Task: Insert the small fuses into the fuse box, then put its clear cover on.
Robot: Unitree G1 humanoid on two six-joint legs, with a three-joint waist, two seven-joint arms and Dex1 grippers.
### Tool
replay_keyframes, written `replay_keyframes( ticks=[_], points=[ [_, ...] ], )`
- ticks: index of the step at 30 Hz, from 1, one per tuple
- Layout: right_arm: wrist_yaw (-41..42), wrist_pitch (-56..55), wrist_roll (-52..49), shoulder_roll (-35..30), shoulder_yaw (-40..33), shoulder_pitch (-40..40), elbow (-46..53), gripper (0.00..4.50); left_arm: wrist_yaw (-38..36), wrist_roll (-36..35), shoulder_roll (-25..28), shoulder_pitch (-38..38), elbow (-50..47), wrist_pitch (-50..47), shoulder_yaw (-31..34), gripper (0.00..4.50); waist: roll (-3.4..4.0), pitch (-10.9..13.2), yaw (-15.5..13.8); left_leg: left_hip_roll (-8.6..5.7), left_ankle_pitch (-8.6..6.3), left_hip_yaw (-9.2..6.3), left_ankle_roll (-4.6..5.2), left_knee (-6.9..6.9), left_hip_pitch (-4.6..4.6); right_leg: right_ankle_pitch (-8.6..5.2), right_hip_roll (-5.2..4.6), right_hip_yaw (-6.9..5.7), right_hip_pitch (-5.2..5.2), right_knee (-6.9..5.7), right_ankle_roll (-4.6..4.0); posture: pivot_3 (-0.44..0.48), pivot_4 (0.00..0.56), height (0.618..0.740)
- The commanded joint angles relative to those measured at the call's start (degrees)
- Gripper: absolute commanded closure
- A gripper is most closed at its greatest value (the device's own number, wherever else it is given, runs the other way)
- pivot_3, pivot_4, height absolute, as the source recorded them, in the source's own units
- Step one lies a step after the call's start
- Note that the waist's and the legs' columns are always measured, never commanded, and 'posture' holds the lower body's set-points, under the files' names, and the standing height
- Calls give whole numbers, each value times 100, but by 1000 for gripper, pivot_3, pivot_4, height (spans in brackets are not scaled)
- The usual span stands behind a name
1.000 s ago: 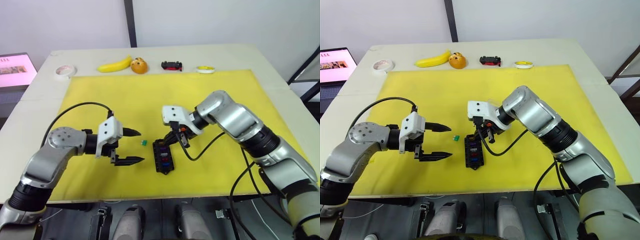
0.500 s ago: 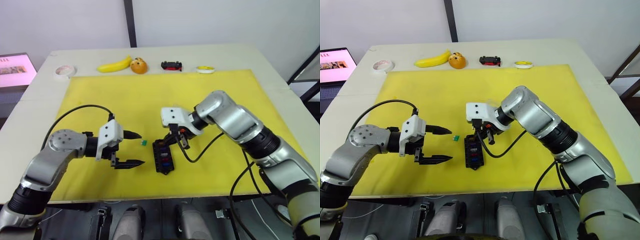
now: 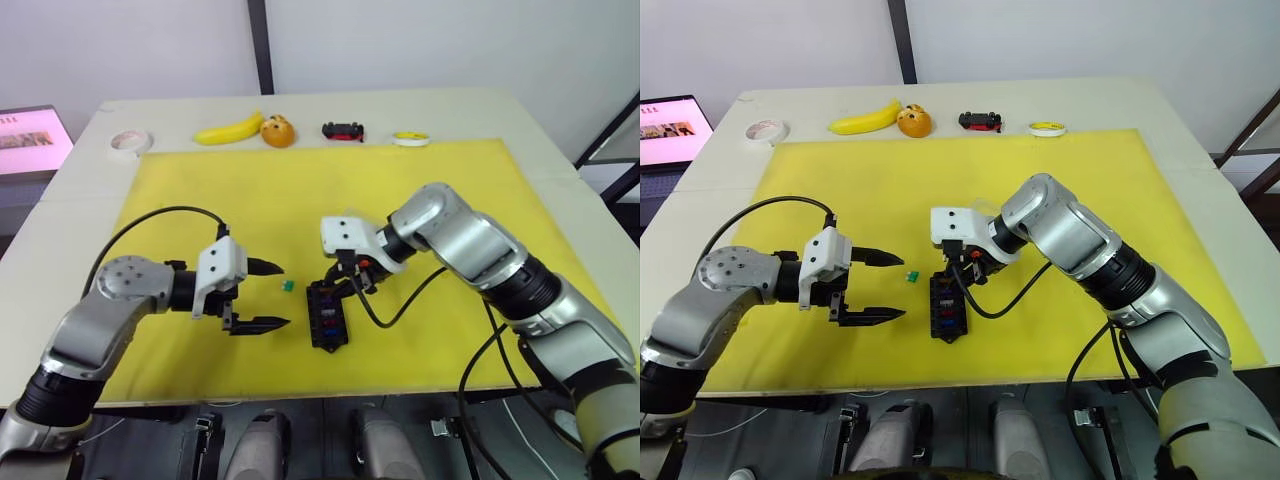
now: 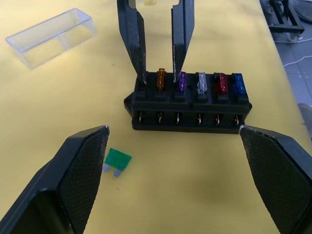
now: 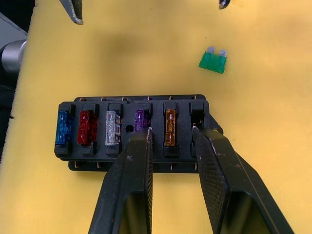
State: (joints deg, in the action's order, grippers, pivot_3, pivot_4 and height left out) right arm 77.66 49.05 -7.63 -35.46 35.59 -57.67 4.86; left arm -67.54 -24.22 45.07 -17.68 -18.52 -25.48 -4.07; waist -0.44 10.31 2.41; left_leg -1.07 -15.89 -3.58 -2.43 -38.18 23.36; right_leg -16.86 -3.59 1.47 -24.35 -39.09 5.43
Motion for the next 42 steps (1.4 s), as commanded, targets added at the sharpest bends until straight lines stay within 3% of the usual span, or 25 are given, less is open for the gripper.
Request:
replay_keyframes(
  ticks=[1,10,17,20,27,42],
  points=[
    [-19,52,-96,-31,-230,-108,224,3067,-25,30,66,-48,-59,107,-3,0,0,0,0,0,0,0,0,0,0,0,0,0,0,0,0,0,150,740],
    [-108,-18,-286,-21,-556,-208,170,3067,2,56,50,-76,-26,120,-5,0,0,0,-2,0,0,0,0,0,0,0,0,0,0,0,0,0,150,740],
    [-353,-932,-639,62,-1363,572,222,3067,4,81,54,-97,24,133,22,0,0,0,-16,0,0,0,0,0,1,0,0,-1,1,2,0,0,150,740],
    [-444,-1184,-731,108,-1543,931,253,4456,-14,88,54,-120,66,152,22,0,0,0,-9,0,0,1,0,1,1,0,0,0,1,1,0,0,150,740],
    [-593,-1547,-799,166,-1608,1407,294,4456,-65,112,51,-194,155,197,-8,0,-1,0,-3,1,0,1,0,0,0,0,2,0,1,1,0,0,150,740],
    [-691,-1452,-799,206,-1470,1540,216,4456,-65,121,75,-184,150,213,-2,0,-1,0,-4,1,0,1,0,0,0,0,2,0,1,1,0,0,150,740]
  ],
)
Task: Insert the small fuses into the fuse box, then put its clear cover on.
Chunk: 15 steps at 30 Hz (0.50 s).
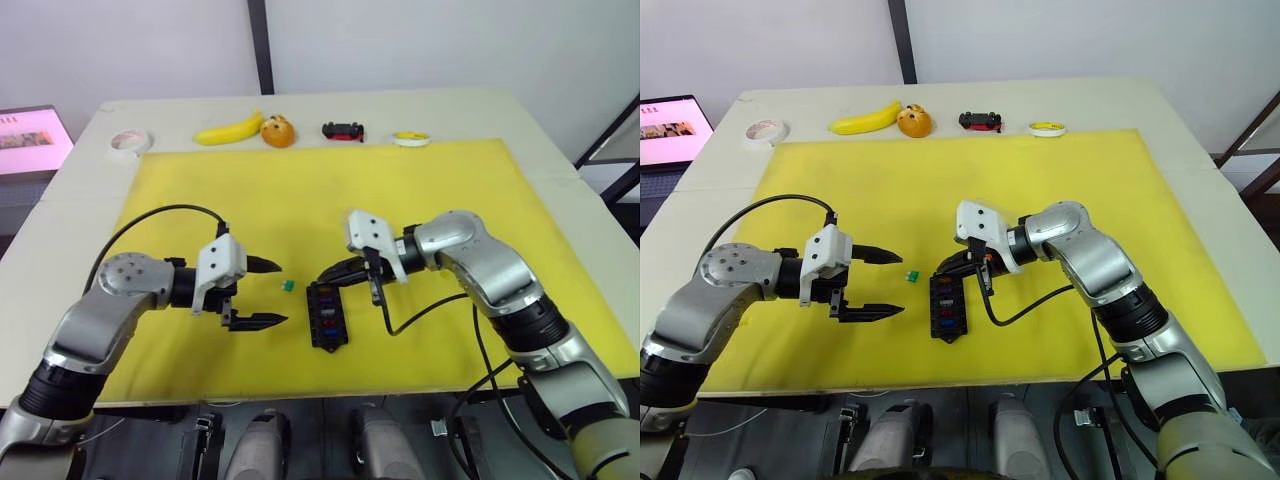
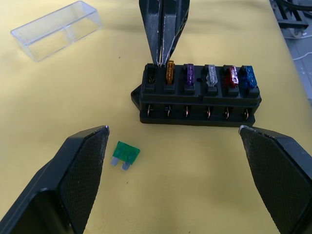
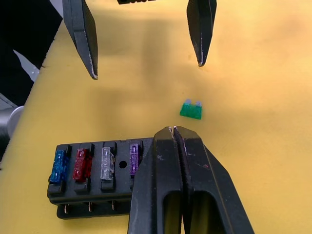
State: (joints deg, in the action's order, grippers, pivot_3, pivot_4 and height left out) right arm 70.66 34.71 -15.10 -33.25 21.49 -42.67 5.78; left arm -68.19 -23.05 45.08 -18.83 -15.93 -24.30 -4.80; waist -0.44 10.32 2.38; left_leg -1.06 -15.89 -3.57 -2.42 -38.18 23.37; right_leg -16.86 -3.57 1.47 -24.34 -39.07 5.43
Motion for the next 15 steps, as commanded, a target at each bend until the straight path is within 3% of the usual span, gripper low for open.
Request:
replay_keyframes(
  ticks=[1,15],
  points=[
    [5,-37,-16,-23,-23,85,96,4456,2,4,74,-64,-113,98,73,0,0,0,-3,0,0,0,0,0,0,0,0,0,0,0,0,0,150,740],
    [26,-543,534,-132,371,516,-555,4456,26,3,89,-34,-155,81,75,0,-2,-2,-20,0,0,0,0,-1,-11,0,0,0,17,0,0,0,150,740]
  ],
)
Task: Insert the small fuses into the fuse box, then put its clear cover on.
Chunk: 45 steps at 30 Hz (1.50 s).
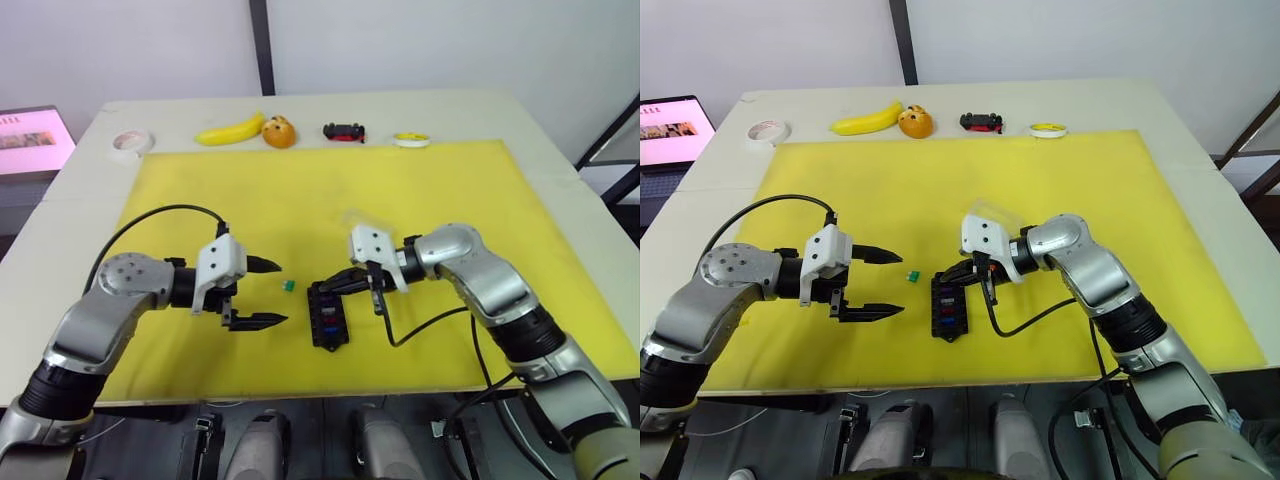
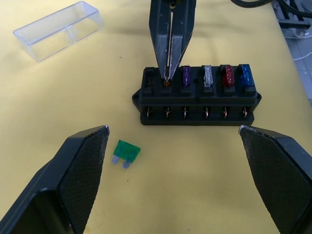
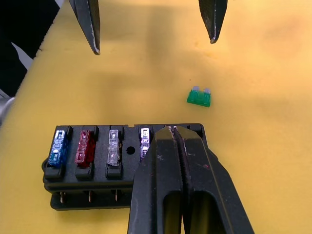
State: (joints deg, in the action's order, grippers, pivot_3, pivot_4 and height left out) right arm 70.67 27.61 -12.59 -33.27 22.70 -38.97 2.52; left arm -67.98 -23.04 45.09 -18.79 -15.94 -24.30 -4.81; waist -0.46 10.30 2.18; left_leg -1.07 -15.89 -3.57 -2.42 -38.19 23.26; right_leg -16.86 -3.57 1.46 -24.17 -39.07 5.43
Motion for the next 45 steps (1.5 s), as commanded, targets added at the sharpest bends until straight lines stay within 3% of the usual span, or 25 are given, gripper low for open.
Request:
replay_keyframes(
  ticks=[1,11,17,21,30,33,36,40,41,45],
  points=[
    [43,223,302,-149,288,136,-241,4456,8,-1,86,-40,-156,75,74,0,0,0,-2,0,0,0,0,0,-1,0,0,0,2,0,0,0,150,740],
    [248,1146,-237,-72,5,-279,109,4456,2,-5,76,-55,-140,75,63,0,0,-1,-29,0,-1,-3,1,0,-9,0,0,-2,13,4,0,0,150,740],
    [224,2153,-1344,-52,-893,-880,954,4456,-33,-11,114,-37,-58,108,124,0,2,2,-8,1,-1,-3,1,0,5,0,0,-1,-4,4,0,0,150,740],
    [156,2225,-1449,-418,-1136,-993,1180,4456,-37,-35,157,-57,27,111,201,0,1,1,-21,2,-1,-4,2,2,8,0,0,-2,-11,4,0,0,150,740],
    [388,1047,-751,-1859,-1163,-483,1394,4456,-97,-401,145,-187,360,-192,466,0,0,3,-114,-1,-2,5,3,0,10,0,-2,-1,-11,7,0,0,150,740],
    [372,982,-754,-2102,-1306,-416,1419,3608,-56,-665,30,-364,583,-573,513,0,0,3,-109,1,-2,7,3,-1,9,0,1,-1,-11,6,0,0,150,740],
    [345,820,-666,-2296,-1337,-303,1482,2242,-61,-933,48,-539,746,-1159,509,0,-1,3,-115,1,-2,6,3,-1,9,0,1,-1,-11,6,0,0,150,740],
    [362,843,-738,-2538,-1458,-149,1809,228,-118,-1803,110,-1200,1442,-2880,683,0,-4,5,-119,0,-2,5,4,-3,12,0,1,-2,-11,5,0,0,150,740],
    [358,845,-730,-2577,-1466,-146,1870,40,-131,-1924,148,-1387,1643,-3303,654,0,-4,5,-117,-1,-2,5,4,-5,12,0,1,-3,-11,5,0,0,150,740],
    [314,891,-720,-2618,-1490,-240,2007,40,-244,-2118,225,-2126,2619,-4718,349,0,-4,5,-99,-2,-2,3,5,-5,11,0,5,-3,-12,3,0,0,150,740]
  ],
)
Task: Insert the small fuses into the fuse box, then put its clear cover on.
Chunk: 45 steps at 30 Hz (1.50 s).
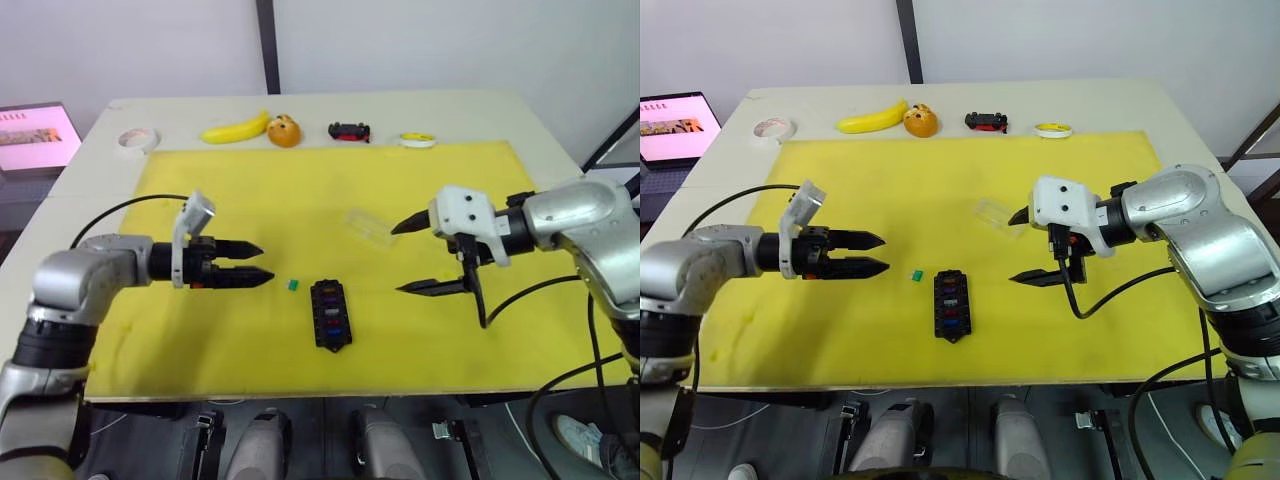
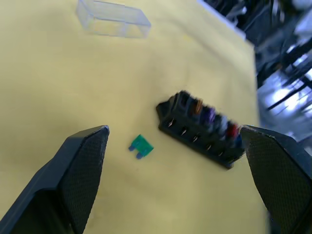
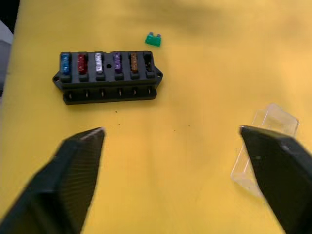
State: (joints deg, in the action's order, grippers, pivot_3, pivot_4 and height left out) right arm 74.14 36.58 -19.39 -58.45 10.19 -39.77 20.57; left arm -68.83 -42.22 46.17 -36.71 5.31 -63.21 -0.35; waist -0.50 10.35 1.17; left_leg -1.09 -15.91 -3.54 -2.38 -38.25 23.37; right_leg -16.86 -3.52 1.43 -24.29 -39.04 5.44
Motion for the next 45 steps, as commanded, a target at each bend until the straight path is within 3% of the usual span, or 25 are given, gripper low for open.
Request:
replay_keyframes(
  ticks=[1,5,13,26,45],
  points=[
    [-43,-4,-41,-105,-246,-190,223,40,-214,-206,95,-497,752,-1047,-173,0,0,0,6,0,0,0,0,0,0,0,0,0,0,-1,0,0,150,740],
    [-195,-17,25,-62,-253,-329,252,40,-385,-152,-36,-1046,1561,-1773,-570,0,0,0,1,-3,0,1,0,0,0,0,1,0,-1,-2,0,0,150,740],
    [-391,225,-112,-175,-391,-232,662,40,-537,-88,-482,-1655,2263,-2367,-1153,0,-1,0,-11,-3,1,-2,-3,-1,3,0,-4,1,-2,-1,0,0,150,740],
    [-588,572,-295,-240,-480,-237,987,40,-914,658,-876,-1882,3063,-1571,-1885,0,-1,0,-16,-6,3,0,-4,-1,3,0,-4,3,-5,-2,0,0,150,740],
    [-681,679,-323,-145,-371,-330,1047,40,-1051,1023,-1474,-1834,3327,-1384,-1808,0,0,-1,-58,-11,2,-1,-2,-8,3,0,-14,3,4,-2,0,0,150,740]
  ],
)
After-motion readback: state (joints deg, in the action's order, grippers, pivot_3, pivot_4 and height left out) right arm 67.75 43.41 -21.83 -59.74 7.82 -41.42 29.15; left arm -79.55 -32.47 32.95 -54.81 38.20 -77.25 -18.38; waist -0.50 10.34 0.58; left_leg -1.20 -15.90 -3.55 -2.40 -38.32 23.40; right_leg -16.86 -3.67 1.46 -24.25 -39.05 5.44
